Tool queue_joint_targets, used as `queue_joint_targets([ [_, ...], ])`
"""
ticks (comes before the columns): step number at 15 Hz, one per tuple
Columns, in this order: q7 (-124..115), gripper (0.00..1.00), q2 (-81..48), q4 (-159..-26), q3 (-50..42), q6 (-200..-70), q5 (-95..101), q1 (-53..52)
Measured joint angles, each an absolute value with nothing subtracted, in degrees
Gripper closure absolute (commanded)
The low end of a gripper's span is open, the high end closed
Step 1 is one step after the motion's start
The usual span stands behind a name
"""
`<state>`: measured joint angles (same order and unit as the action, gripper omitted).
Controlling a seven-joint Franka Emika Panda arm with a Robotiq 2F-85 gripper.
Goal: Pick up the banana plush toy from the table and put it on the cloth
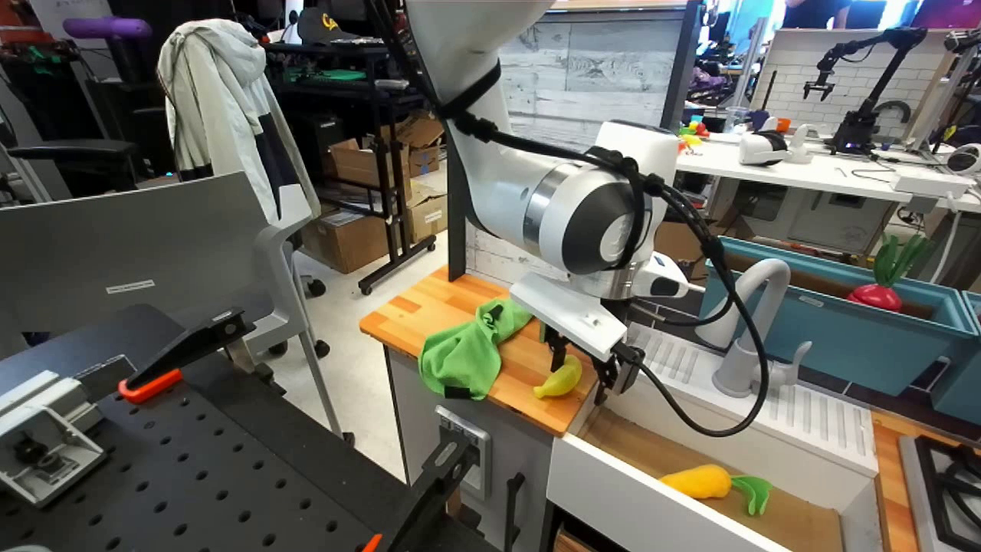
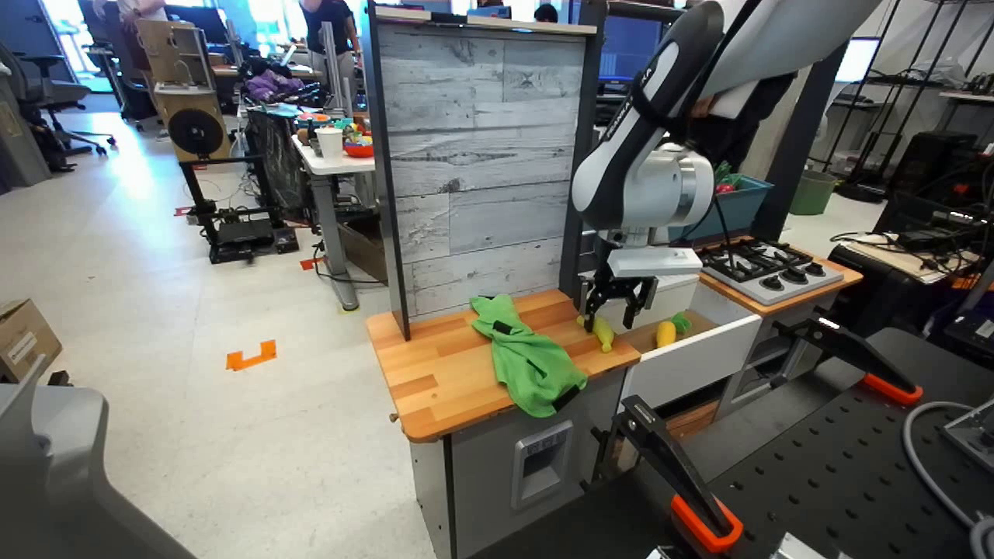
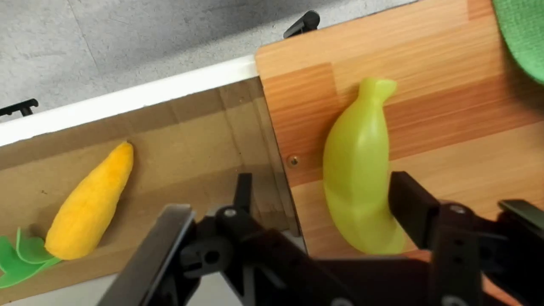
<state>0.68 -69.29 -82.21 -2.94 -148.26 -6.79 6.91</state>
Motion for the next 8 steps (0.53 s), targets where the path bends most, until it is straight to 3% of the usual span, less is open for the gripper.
queue_joint_targets([
  [6, 0.5, 0.94, -70.8, -79.4, -3.1, -148.0, -5.6, 6.6],
  [8, 0.5, 0.93, -70.8, -79.0, -3.2, -148.0, -5.6, 6.7],
])
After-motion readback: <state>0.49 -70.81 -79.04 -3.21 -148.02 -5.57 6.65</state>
